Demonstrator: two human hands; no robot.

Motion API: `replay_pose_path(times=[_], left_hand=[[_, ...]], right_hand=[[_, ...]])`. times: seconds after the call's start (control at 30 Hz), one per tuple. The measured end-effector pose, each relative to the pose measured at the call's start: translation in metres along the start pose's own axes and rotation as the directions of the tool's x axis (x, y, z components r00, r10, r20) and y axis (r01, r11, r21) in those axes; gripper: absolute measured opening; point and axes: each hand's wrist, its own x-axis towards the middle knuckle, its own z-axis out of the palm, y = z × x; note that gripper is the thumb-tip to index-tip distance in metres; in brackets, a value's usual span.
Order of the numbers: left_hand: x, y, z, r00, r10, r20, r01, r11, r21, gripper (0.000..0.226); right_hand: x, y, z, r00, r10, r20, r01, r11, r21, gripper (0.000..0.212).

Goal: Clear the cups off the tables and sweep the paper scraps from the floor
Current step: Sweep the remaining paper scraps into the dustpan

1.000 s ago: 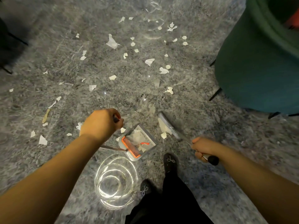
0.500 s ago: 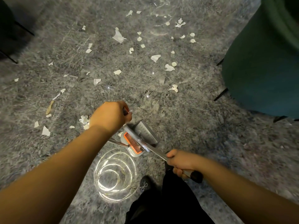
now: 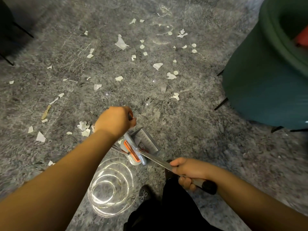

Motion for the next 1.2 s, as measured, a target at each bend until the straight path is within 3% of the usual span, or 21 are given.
replay_pose_path(times=[0.23,0.47,0.7,0.97,1.2], left_hand=[[-0.008,-0.001,-0.007,1.0,0.02,0.024,-0.02,1.0,-0.003,0.014],[-0.018,-0.012,-0.011,0.999,-0.002,0.036,0.004,0.998,-0.055,0.015],[-0.028,-0.029,-0.018,0.994,-0.078,-0.074,0.069,0.99,-0.121,0.013],[0.004,-0.003,-0.018,0.989,-0.101,-0.104,0.085,0.986,-0.146,0.017],[0.079,0.036,-0.02,0.981,-0.14,-0.135,0.12,0.982,-0.146,0.014]], right_hand=[[-0.034,-0.002,0.0,1.0,-0.013,0.007,0.012,1.0,0.01,0.02],[-0.052,-0.002,-0.003,0.996,-0.051,-0.075,0.058,0.994,0.092,0.021],[-0.049,0.001,-0.021,0.974,-0.123,-0.189,0.156,0.973,0.169,0.02],[-0.042,-0.018,-0.086,0.948,-0.146,-0.284,0.229,0.931,0.285,0.018],[-0.029,-0.058,-0.179,0.925,-0.147,-0.35,0.265,0.91,0.319,0.026]])
